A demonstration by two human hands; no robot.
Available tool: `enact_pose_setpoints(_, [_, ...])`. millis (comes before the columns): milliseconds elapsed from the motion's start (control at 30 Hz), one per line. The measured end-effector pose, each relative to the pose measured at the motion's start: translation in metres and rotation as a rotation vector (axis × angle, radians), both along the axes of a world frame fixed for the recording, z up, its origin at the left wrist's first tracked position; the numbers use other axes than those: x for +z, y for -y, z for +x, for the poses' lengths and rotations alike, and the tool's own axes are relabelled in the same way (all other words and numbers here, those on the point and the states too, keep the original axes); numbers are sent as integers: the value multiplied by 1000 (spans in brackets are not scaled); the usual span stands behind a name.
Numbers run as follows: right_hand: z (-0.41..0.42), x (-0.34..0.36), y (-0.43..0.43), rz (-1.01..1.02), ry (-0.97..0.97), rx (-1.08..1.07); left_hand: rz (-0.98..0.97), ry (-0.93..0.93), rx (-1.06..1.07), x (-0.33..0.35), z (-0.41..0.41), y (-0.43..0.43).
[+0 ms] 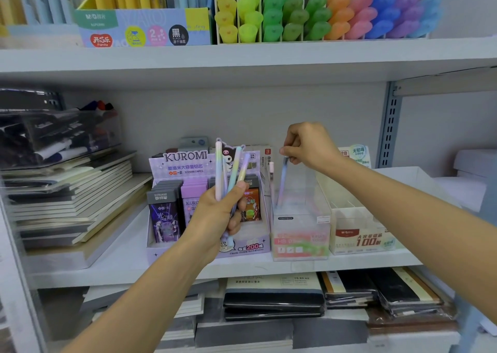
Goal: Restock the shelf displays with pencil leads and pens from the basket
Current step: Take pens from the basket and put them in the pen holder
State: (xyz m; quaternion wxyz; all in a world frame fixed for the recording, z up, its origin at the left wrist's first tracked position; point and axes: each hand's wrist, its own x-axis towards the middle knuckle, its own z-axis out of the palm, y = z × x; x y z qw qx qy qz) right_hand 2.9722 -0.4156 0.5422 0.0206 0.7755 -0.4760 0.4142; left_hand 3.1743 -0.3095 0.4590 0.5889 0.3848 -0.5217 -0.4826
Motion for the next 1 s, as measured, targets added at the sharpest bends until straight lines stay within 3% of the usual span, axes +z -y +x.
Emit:
enact_pose_setpoints(600, [10, -11, -7, 195, 10, 35, 19, 6, -46, 0, 2, -5])
enact_pose_setpoints(700, [11, -3, -22, 179, 276, 200, 17, 4, -87, 0, 0, -8])
enact_pose_setpoints(767, [14, 1, -36, 384, 440, 447, 10, 10, -110, 1, -3, -9])
enact_pose_setpoints(833, [18, -2, -48, 531, 439, 592, 8, 17, -125, 1, -7, -11])
enact_pose_setpoints(1000, [3, 0, -56, 380, 685, 522, 29, -6, -67, 1, 1, -19])
